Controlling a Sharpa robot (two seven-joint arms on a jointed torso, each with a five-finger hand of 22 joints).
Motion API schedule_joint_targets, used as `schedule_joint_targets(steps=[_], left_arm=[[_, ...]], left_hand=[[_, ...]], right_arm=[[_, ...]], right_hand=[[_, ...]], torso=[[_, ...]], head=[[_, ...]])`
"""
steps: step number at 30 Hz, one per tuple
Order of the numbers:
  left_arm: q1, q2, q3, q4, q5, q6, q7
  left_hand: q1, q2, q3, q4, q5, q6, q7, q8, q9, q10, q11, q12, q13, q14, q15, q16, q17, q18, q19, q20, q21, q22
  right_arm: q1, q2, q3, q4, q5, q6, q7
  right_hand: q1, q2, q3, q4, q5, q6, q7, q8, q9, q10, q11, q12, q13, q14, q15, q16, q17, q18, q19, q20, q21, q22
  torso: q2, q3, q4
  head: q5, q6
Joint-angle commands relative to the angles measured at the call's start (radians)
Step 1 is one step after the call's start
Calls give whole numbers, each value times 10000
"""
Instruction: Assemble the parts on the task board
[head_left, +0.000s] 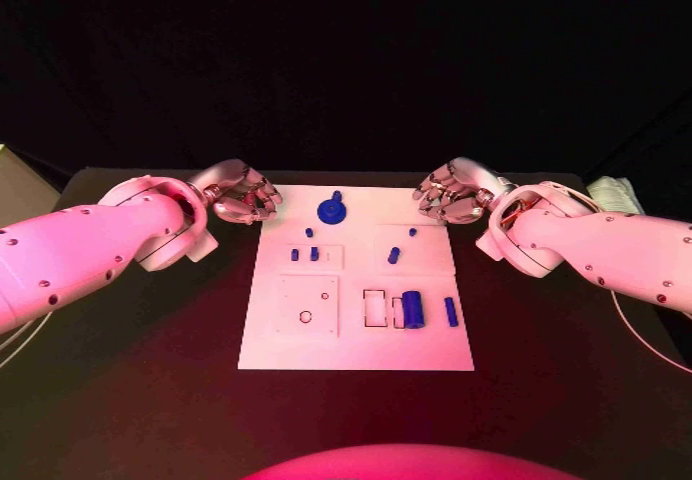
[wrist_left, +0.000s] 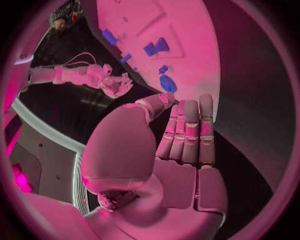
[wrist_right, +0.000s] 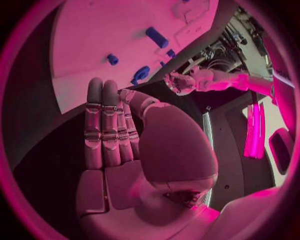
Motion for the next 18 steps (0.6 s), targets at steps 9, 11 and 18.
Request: schedule_joint_targets(steps=[9,11,18], left_arm=[[-92,-1200,26,1217,5516,304,2549],[-103,-1404,27,1400,5968,471,2751],[-119,-1799,26,1839,6810,664,3068]], left_hand=[[-86,68,-266,188,-39,-151,107,27,-46,-244,77,2,-107,-216,109,-399,-164,147,-153,81,-381,-241],[-150,45,-376,248,-45,-169,104,36,-48,-257,81,15,-122,-215,119,-436,-176,147,-144,100,-473,-307],[-146,55,-513,303,-32,-199,98,58,-50,-289,83,30,-155,-296,129,-571,-221,151,-137,113,-675,-448]], right_arm=[[1,28,10,273,-4734,1300,-1597],[-1,76,9,308,-4982,1442,-1767],[-34,220,5,399,-5337,1723,-2021]], right_hand=[[-653,-585,818,629,-269,205,-125,-326,179,455,-131,-749,108,537,-101,4784,4001,-275,956,-15,3673,3622],[-701,-661,878,710,-309,166,-121,-354,214,340,-100,-783,83,530,-79,5359,4463,-348,1063,-6,4159,4161],[-731,-846,961,818,-423,54,-85,-419,285,-66,-11,-796,-11,422,-6,5948,4869,-361,1003,48,4388,4411]], torso=[[3,-22,37],[-10,-31,36],[7,-43,35]], head=[[-270,136],[-298,138],[-352,176]])
